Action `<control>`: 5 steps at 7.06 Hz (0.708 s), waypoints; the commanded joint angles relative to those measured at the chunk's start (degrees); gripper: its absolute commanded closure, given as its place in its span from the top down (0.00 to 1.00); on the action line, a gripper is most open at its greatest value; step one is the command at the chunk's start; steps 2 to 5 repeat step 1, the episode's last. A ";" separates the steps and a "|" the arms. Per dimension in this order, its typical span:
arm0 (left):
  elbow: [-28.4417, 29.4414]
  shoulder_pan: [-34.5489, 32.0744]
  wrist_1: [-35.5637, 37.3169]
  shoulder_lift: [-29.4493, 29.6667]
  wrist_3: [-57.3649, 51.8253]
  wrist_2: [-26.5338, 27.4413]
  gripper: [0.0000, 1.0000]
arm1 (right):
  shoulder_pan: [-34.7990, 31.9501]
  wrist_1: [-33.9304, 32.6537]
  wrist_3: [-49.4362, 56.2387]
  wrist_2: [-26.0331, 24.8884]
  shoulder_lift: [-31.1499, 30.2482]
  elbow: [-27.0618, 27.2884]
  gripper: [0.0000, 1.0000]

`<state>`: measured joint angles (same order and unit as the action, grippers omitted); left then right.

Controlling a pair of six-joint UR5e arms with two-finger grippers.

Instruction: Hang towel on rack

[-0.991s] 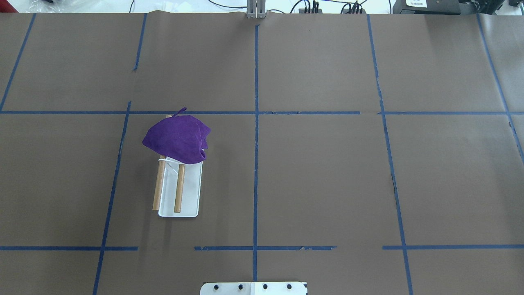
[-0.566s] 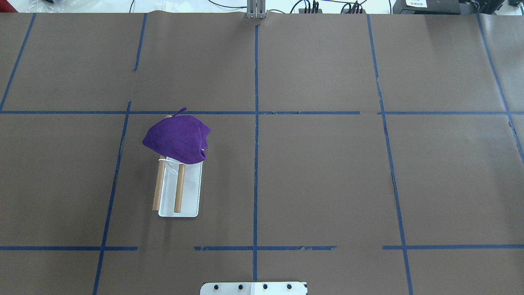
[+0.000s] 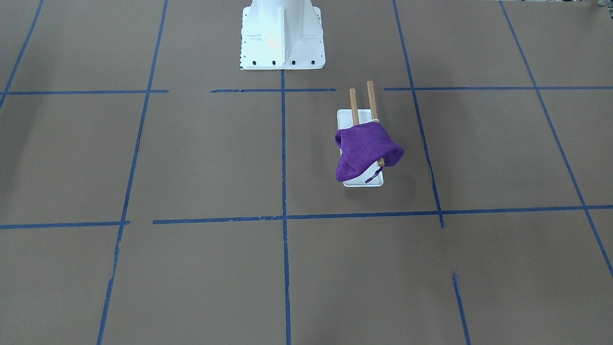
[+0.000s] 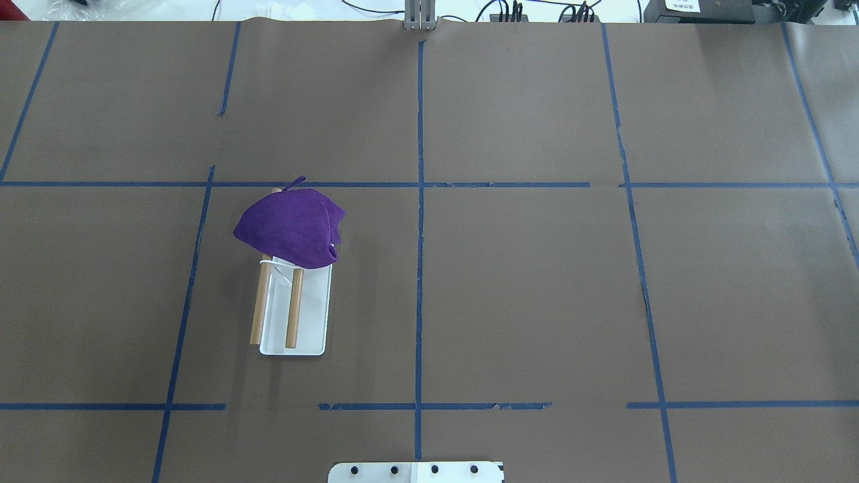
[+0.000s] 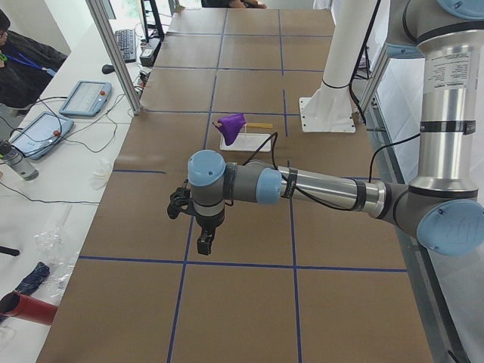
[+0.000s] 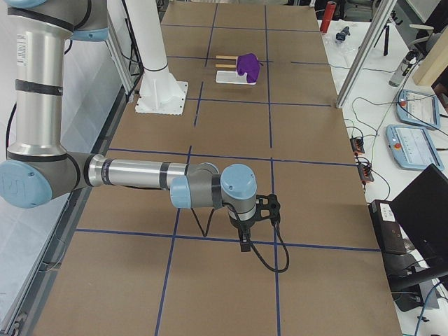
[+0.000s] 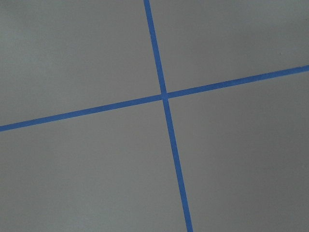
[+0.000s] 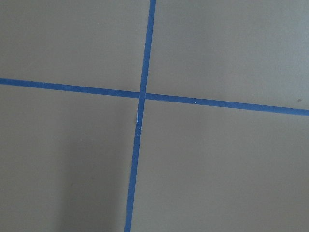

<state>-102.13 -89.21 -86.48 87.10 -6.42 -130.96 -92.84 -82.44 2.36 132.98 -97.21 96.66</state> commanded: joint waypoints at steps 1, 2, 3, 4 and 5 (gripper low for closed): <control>0.18 0.00 0.00 0.00 0.09 -0.09 1.00 | 0.12 0.00 -0.07 0.00 0.00 0.02 1.00; 0.18 0.00 0.00 0.00 0.09 -0.09 1.00 | 0.12 0.00 -0.07 0.00 0.00 0.02 1.00; 0.18 0.00 0.00 0.00 0.09 -0.09 1.00 | 0.12 0.00 -0.07 0.00 0.00 0.02 1.00; 0.18 0.00 0.00 0.00 0.09 -0.09 1.00 | 0.12 0.00 -0.07 0.00 0.00 0.02 1.00; 0.18 0.00 0.00 0.00 0.09 -0.09 1.00 | 0.12 0.00 -0.07 0.00 0.00 0.02 1.00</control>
